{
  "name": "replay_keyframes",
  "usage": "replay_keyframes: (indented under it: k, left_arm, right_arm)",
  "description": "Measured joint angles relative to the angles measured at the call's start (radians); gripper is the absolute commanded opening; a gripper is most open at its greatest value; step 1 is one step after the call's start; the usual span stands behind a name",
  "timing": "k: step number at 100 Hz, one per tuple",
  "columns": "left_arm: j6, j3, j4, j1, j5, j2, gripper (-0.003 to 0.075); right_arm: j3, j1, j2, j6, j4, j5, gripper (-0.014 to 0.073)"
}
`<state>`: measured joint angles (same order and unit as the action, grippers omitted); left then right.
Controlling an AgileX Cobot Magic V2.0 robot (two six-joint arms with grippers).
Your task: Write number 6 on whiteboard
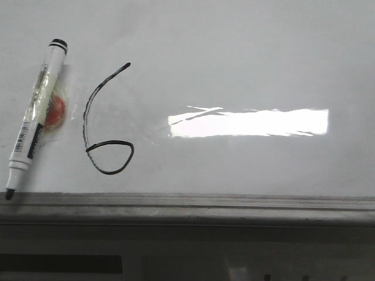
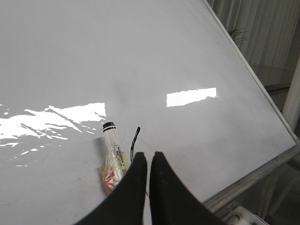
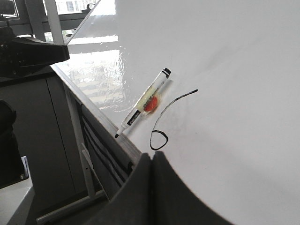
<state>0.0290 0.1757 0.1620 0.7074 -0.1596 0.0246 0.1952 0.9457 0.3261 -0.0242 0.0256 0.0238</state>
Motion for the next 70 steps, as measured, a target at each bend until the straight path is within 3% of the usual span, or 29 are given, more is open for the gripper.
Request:
replay_keyframes:
  k: [48,60,70]
  left_arm:
    - [0.0,-0.006,-0.043,-0.014,-0.002,0.0,-0.002]
    - [0.0,-0.006,-0.095,-0.102,-0.022,0.0,-0.002]
    - [0.0,-0.013,-0.108,-0.24,-0.031,0.0,-0.002]
  right_arm:
    - [0.0,0.0,0.0,-0.002,-0.002,0.0,-0.0064]
    - [0.0,0.0,0.0,-0.002,-0.002,0.0,-0.0064]
    - [0.0,0.0,0.0,-0.002,-0.002,0.0,-0.0064]
